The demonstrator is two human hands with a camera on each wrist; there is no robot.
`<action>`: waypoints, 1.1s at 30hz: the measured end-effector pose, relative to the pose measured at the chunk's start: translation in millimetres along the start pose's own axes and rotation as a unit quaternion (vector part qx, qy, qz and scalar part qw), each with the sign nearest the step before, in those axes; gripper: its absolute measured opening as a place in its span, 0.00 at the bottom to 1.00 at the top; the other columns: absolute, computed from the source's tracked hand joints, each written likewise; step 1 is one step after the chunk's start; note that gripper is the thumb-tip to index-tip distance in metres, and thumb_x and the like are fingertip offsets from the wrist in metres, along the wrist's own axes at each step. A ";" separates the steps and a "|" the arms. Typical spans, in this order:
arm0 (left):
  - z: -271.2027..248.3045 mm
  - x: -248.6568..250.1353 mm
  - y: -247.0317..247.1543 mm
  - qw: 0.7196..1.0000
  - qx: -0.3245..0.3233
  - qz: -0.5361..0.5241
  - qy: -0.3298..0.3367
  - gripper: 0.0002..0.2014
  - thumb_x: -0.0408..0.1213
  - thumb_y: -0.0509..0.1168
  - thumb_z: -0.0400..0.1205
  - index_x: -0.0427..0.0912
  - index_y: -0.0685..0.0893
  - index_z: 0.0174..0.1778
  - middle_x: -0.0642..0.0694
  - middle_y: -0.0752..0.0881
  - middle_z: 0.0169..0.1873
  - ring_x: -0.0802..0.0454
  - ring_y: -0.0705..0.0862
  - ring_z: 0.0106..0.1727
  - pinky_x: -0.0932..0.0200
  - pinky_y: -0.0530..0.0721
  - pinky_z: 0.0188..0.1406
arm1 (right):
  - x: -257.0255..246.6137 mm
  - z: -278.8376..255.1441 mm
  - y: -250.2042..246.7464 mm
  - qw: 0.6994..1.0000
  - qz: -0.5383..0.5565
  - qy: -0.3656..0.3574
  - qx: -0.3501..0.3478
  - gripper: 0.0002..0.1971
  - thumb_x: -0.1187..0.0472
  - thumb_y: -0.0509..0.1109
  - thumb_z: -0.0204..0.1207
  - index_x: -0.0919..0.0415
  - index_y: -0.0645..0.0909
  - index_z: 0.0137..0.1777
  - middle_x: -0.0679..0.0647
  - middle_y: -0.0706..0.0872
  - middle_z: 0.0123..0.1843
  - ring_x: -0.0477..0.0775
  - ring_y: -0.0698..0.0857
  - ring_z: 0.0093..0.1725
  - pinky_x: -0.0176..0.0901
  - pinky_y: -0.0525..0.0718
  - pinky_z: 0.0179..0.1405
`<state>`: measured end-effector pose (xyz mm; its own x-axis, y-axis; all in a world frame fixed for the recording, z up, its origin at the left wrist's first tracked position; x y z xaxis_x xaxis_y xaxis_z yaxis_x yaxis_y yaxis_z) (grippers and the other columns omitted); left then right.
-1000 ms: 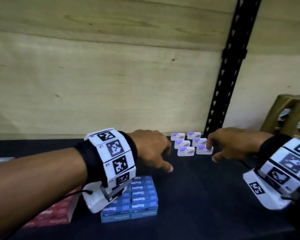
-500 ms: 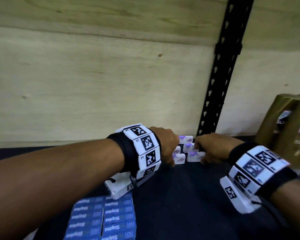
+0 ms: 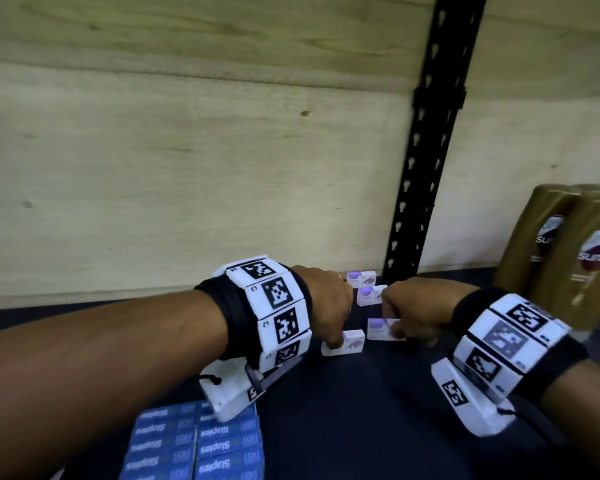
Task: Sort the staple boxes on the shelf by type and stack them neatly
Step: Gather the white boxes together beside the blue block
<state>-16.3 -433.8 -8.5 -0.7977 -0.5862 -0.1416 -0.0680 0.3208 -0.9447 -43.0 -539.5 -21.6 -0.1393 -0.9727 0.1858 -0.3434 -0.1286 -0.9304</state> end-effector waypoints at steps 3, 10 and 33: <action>-14.7 6.8 10.5 0.999 -0.025 -0.023 0.016 0.16 0.48 0.68 0.82 0.40 0.87 0.57 0.46 0.87 0.54 0.52 0.79 0.44 0.64 0.73 0.30 | -7.3 -20.2 3.7 0.999 0.024 -0.016 -0.022 0.11 0.57 0.66 0.82 0.59 0.83 0.59 0.54 0.91 0.48 0.52 0.87 0.34 0.46 0.87 0.47; -50.5 20.3 27.3 0.997 -0.059 -0.050 0.030 0.16 0.49 0.69 0.79 0.40 0.88 0.54 0.45 0.89 0.51 0.51 0.81 0.43 0.60 0.78 0.35 | -14.1 -61.2 16.8 0.995 0.080 -0.048 -0.042 0.03 0.51 0.68 0.81 0.46 0.79 0.53 0.45 0.87 0.40 0.47 0.87 0.35 0.40 0.84 0.42; -80.6 67.2 24.3 0.997 -0.022 0.031 0.071 0.14 0.49 0.64 0.84 0.43 0.84 0.58 0.49 0.81 0.45 0.56 0.73 0.34 0.64 0.72 0.29 | -14.0 -101.1 37.0 0.992 0.075 -0.087 -0.043 0.09 0.47 0.73 0.77 0.40 0.78 0.55 0.41 0.83 0.50 0.43 0.81 0.48 0.41 0.79 0.50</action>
<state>-119.8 -405.4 -17.2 -0.8780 -0.4536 -0.1527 -0.0394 0.3864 -0.9215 -147.6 -511.1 -26.6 -0.0360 -0.9992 -0.0175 -0.4094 0.0307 -0.9118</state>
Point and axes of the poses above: each hand's wrist, its own z-axis towards the middle knuckle, its own y-axis out of the palm, x = y × z, the point moved 7 cm from there along z, towards the middle knuckle
